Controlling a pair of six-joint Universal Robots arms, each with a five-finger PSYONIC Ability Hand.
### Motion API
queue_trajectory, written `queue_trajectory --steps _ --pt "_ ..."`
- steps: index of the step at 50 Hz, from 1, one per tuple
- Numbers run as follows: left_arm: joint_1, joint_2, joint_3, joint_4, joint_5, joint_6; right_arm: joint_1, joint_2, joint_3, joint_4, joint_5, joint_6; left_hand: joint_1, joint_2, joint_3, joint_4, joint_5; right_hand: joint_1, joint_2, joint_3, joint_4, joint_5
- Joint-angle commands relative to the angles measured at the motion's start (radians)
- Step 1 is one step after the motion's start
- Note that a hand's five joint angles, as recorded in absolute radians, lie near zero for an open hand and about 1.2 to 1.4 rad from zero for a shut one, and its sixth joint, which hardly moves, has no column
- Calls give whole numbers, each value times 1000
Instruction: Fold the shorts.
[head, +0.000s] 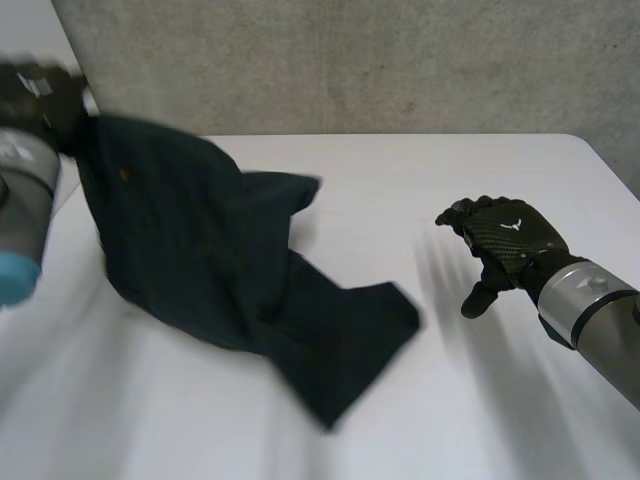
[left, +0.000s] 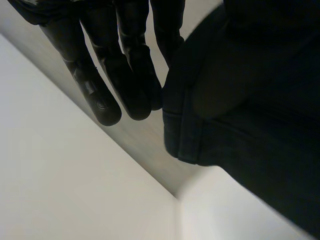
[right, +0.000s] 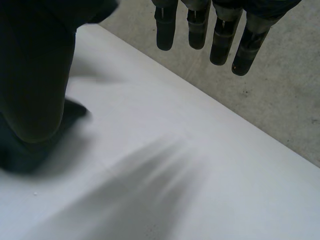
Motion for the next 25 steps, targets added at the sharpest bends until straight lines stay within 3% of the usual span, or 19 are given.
queue_trajectory --steps 1,5,9,15,17,19,20,21,25 --pt "-108 30 148 105 -2 -26 -2 0 8 -6 6 0 257 212 210 205 276 -34 -49 -40 -64 -73" --pt "-249 -11 171 183 9 -28 -4 0 10 -12 6 5 257 212 210 205 276 -34 -49 -40 -64 -73" --pt "-438 -154 186 220 44 -28 -5 -5 11 -12 7 5 257 212 210 205 276 -34 -49 -40 -64 -73" --pt "-567 -274 148 210 124 -32 -20 -11 16 -21 19 6 257 212 210 205 276 -34 -49 -40 -64 -73" --pt "-616 -301 99 190 193 -31 -50 -12 16 -34 44 8 226 180 179 173 245 -34 -49 -40 -64 -73" --pt "-656 -306 67 183 252 -31 -68 -15 14 -43 67 8 12 -33 -35 -40 31 -34 -49 -40 -64 -73" --pt "-687 -302 33 180 312 -25 -82 -15 13 -48 87 8 -349 -395 -396 -402 -330 -34 -49 -40 -64 -73" --pt "-696 -295 19 180 334 -20 -88 -15 13 -49 96 8 -524 -570 -571 -577 -505 -34 -49 -40 -64 -73" --pt "-690 -176 -40 183 372 -20 -105 -14 4 -51 105 8 -755 -800 -802 -807 -736 -34 -49 -40 -64 -73"
